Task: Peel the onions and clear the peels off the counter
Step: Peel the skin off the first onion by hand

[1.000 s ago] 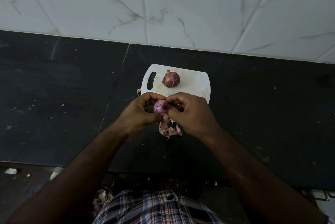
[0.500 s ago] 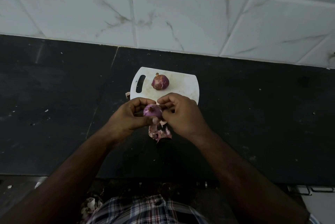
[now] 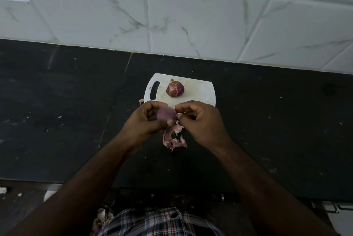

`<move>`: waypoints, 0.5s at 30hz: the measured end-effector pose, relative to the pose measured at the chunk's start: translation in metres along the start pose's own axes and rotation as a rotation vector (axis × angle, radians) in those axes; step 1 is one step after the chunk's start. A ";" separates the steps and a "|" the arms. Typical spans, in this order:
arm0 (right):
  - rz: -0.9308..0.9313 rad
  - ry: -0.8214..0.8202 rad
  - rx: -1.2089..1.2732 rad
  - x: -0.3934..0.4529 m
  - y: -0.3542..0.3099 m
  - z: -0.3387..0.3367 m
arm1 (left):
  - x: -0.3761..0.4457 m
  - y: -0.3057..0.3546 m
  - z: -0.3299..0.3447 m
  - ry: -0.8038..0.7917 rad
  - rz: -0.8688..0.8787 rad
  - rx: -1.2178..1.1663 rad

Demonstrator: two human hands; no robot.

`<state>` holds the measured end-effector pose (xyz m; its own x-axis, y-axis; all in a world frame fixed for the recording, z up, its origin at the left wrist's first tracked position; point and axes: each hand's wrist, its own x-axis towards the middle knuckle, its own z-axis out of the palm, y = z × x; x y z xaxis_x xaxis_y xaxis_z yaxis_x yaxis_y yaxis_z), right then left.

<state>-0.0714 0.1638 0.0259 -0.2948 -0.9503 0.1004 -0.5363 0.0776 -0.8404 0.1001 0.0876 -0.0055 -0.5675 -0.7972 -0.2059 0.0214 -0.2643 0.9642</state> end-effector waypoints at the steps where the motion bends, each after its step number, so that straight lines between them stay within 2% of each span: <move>1: 0.000 -0.018 0.010 -0.001 -0.001 -0.001 | 0.000 0.001 0.000 0.001 -0.004 -0.008; 11: -0.155 -0.042 -0.116 -0.002 -0.006 -0.004 | -0.005 0.006 0.002 -0.046 -0.016 -0.055; 15: -0.159 -0.077 -0.075 0.002 -0.004 -0.010 | -0.001 0.010 0.002 -0.077 -0.005 -0.016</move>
<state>-0.0780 0.1647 0.0350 -0.1412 -0.9725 0.1852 -0.6298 -0.0561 -0.7747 0.0997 0.0868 0.0049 -0.6294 -0.7517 -0.1968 0.0312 -0.2775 0.9602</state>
